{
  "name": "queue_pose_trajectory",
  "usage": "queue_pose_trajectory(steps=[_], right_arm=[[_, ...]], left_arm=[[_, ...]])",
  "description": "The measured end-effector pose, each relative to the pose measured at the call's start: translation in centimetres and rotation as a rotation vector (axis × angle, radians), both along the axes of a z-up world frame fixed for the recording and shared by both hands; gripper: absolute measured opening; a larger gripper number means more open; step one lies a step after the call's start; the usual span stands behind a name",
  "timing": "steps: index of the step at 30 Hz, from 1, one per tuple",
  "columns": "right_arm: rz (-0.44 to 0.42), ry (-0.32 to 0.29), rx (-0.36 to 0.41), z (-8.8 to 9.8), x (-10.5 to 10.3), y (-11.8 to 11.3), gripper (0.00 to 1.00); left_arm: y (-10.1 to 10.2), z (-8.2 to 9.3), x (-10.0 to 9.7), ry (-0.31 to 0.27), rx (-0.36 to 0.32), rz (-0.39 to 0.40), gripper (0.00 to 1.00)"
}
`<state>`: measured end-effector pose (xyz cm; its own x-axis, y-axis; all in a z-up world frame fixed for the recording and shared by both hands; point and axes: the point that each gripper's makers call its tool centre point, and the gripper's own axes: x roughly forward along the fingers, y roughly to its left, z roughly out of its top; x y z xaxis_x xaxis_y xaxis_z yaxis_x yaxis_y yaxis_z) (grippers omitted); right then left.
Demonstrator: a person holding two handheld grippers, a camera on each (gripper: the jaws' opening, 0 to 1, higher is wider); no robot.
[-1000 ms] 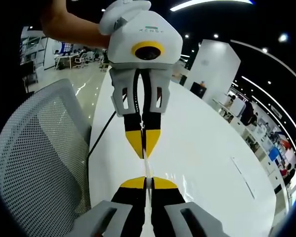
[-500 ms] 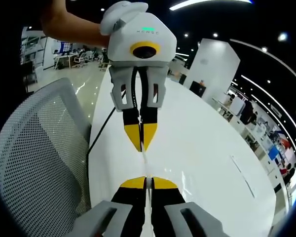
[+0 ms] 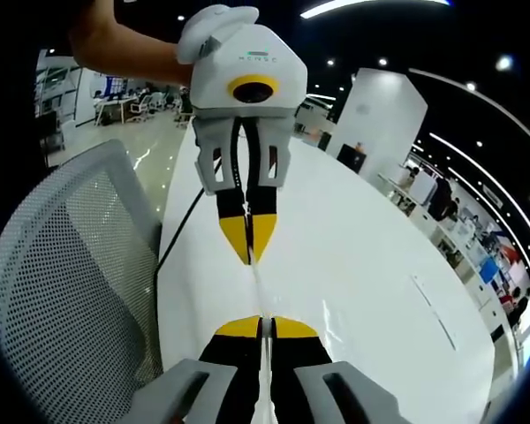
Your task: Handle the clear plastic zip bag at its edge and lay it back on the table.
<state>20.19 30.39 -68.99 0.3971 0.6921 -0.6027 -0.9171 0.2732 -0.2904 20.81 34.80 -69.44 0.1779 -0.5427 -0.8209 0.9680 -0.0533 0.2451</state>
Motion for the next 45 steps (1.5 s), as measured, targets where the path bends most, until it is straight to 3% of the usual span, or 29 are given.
queue_pose_trajectory(steps=[45], right_arm=[[-0.003,0.005,0.007,0.0,0.0,0.4,0.00]], left_arm=[[1.6,-0.2,-0.1,0.007,-0.013,0.044,0.00]])
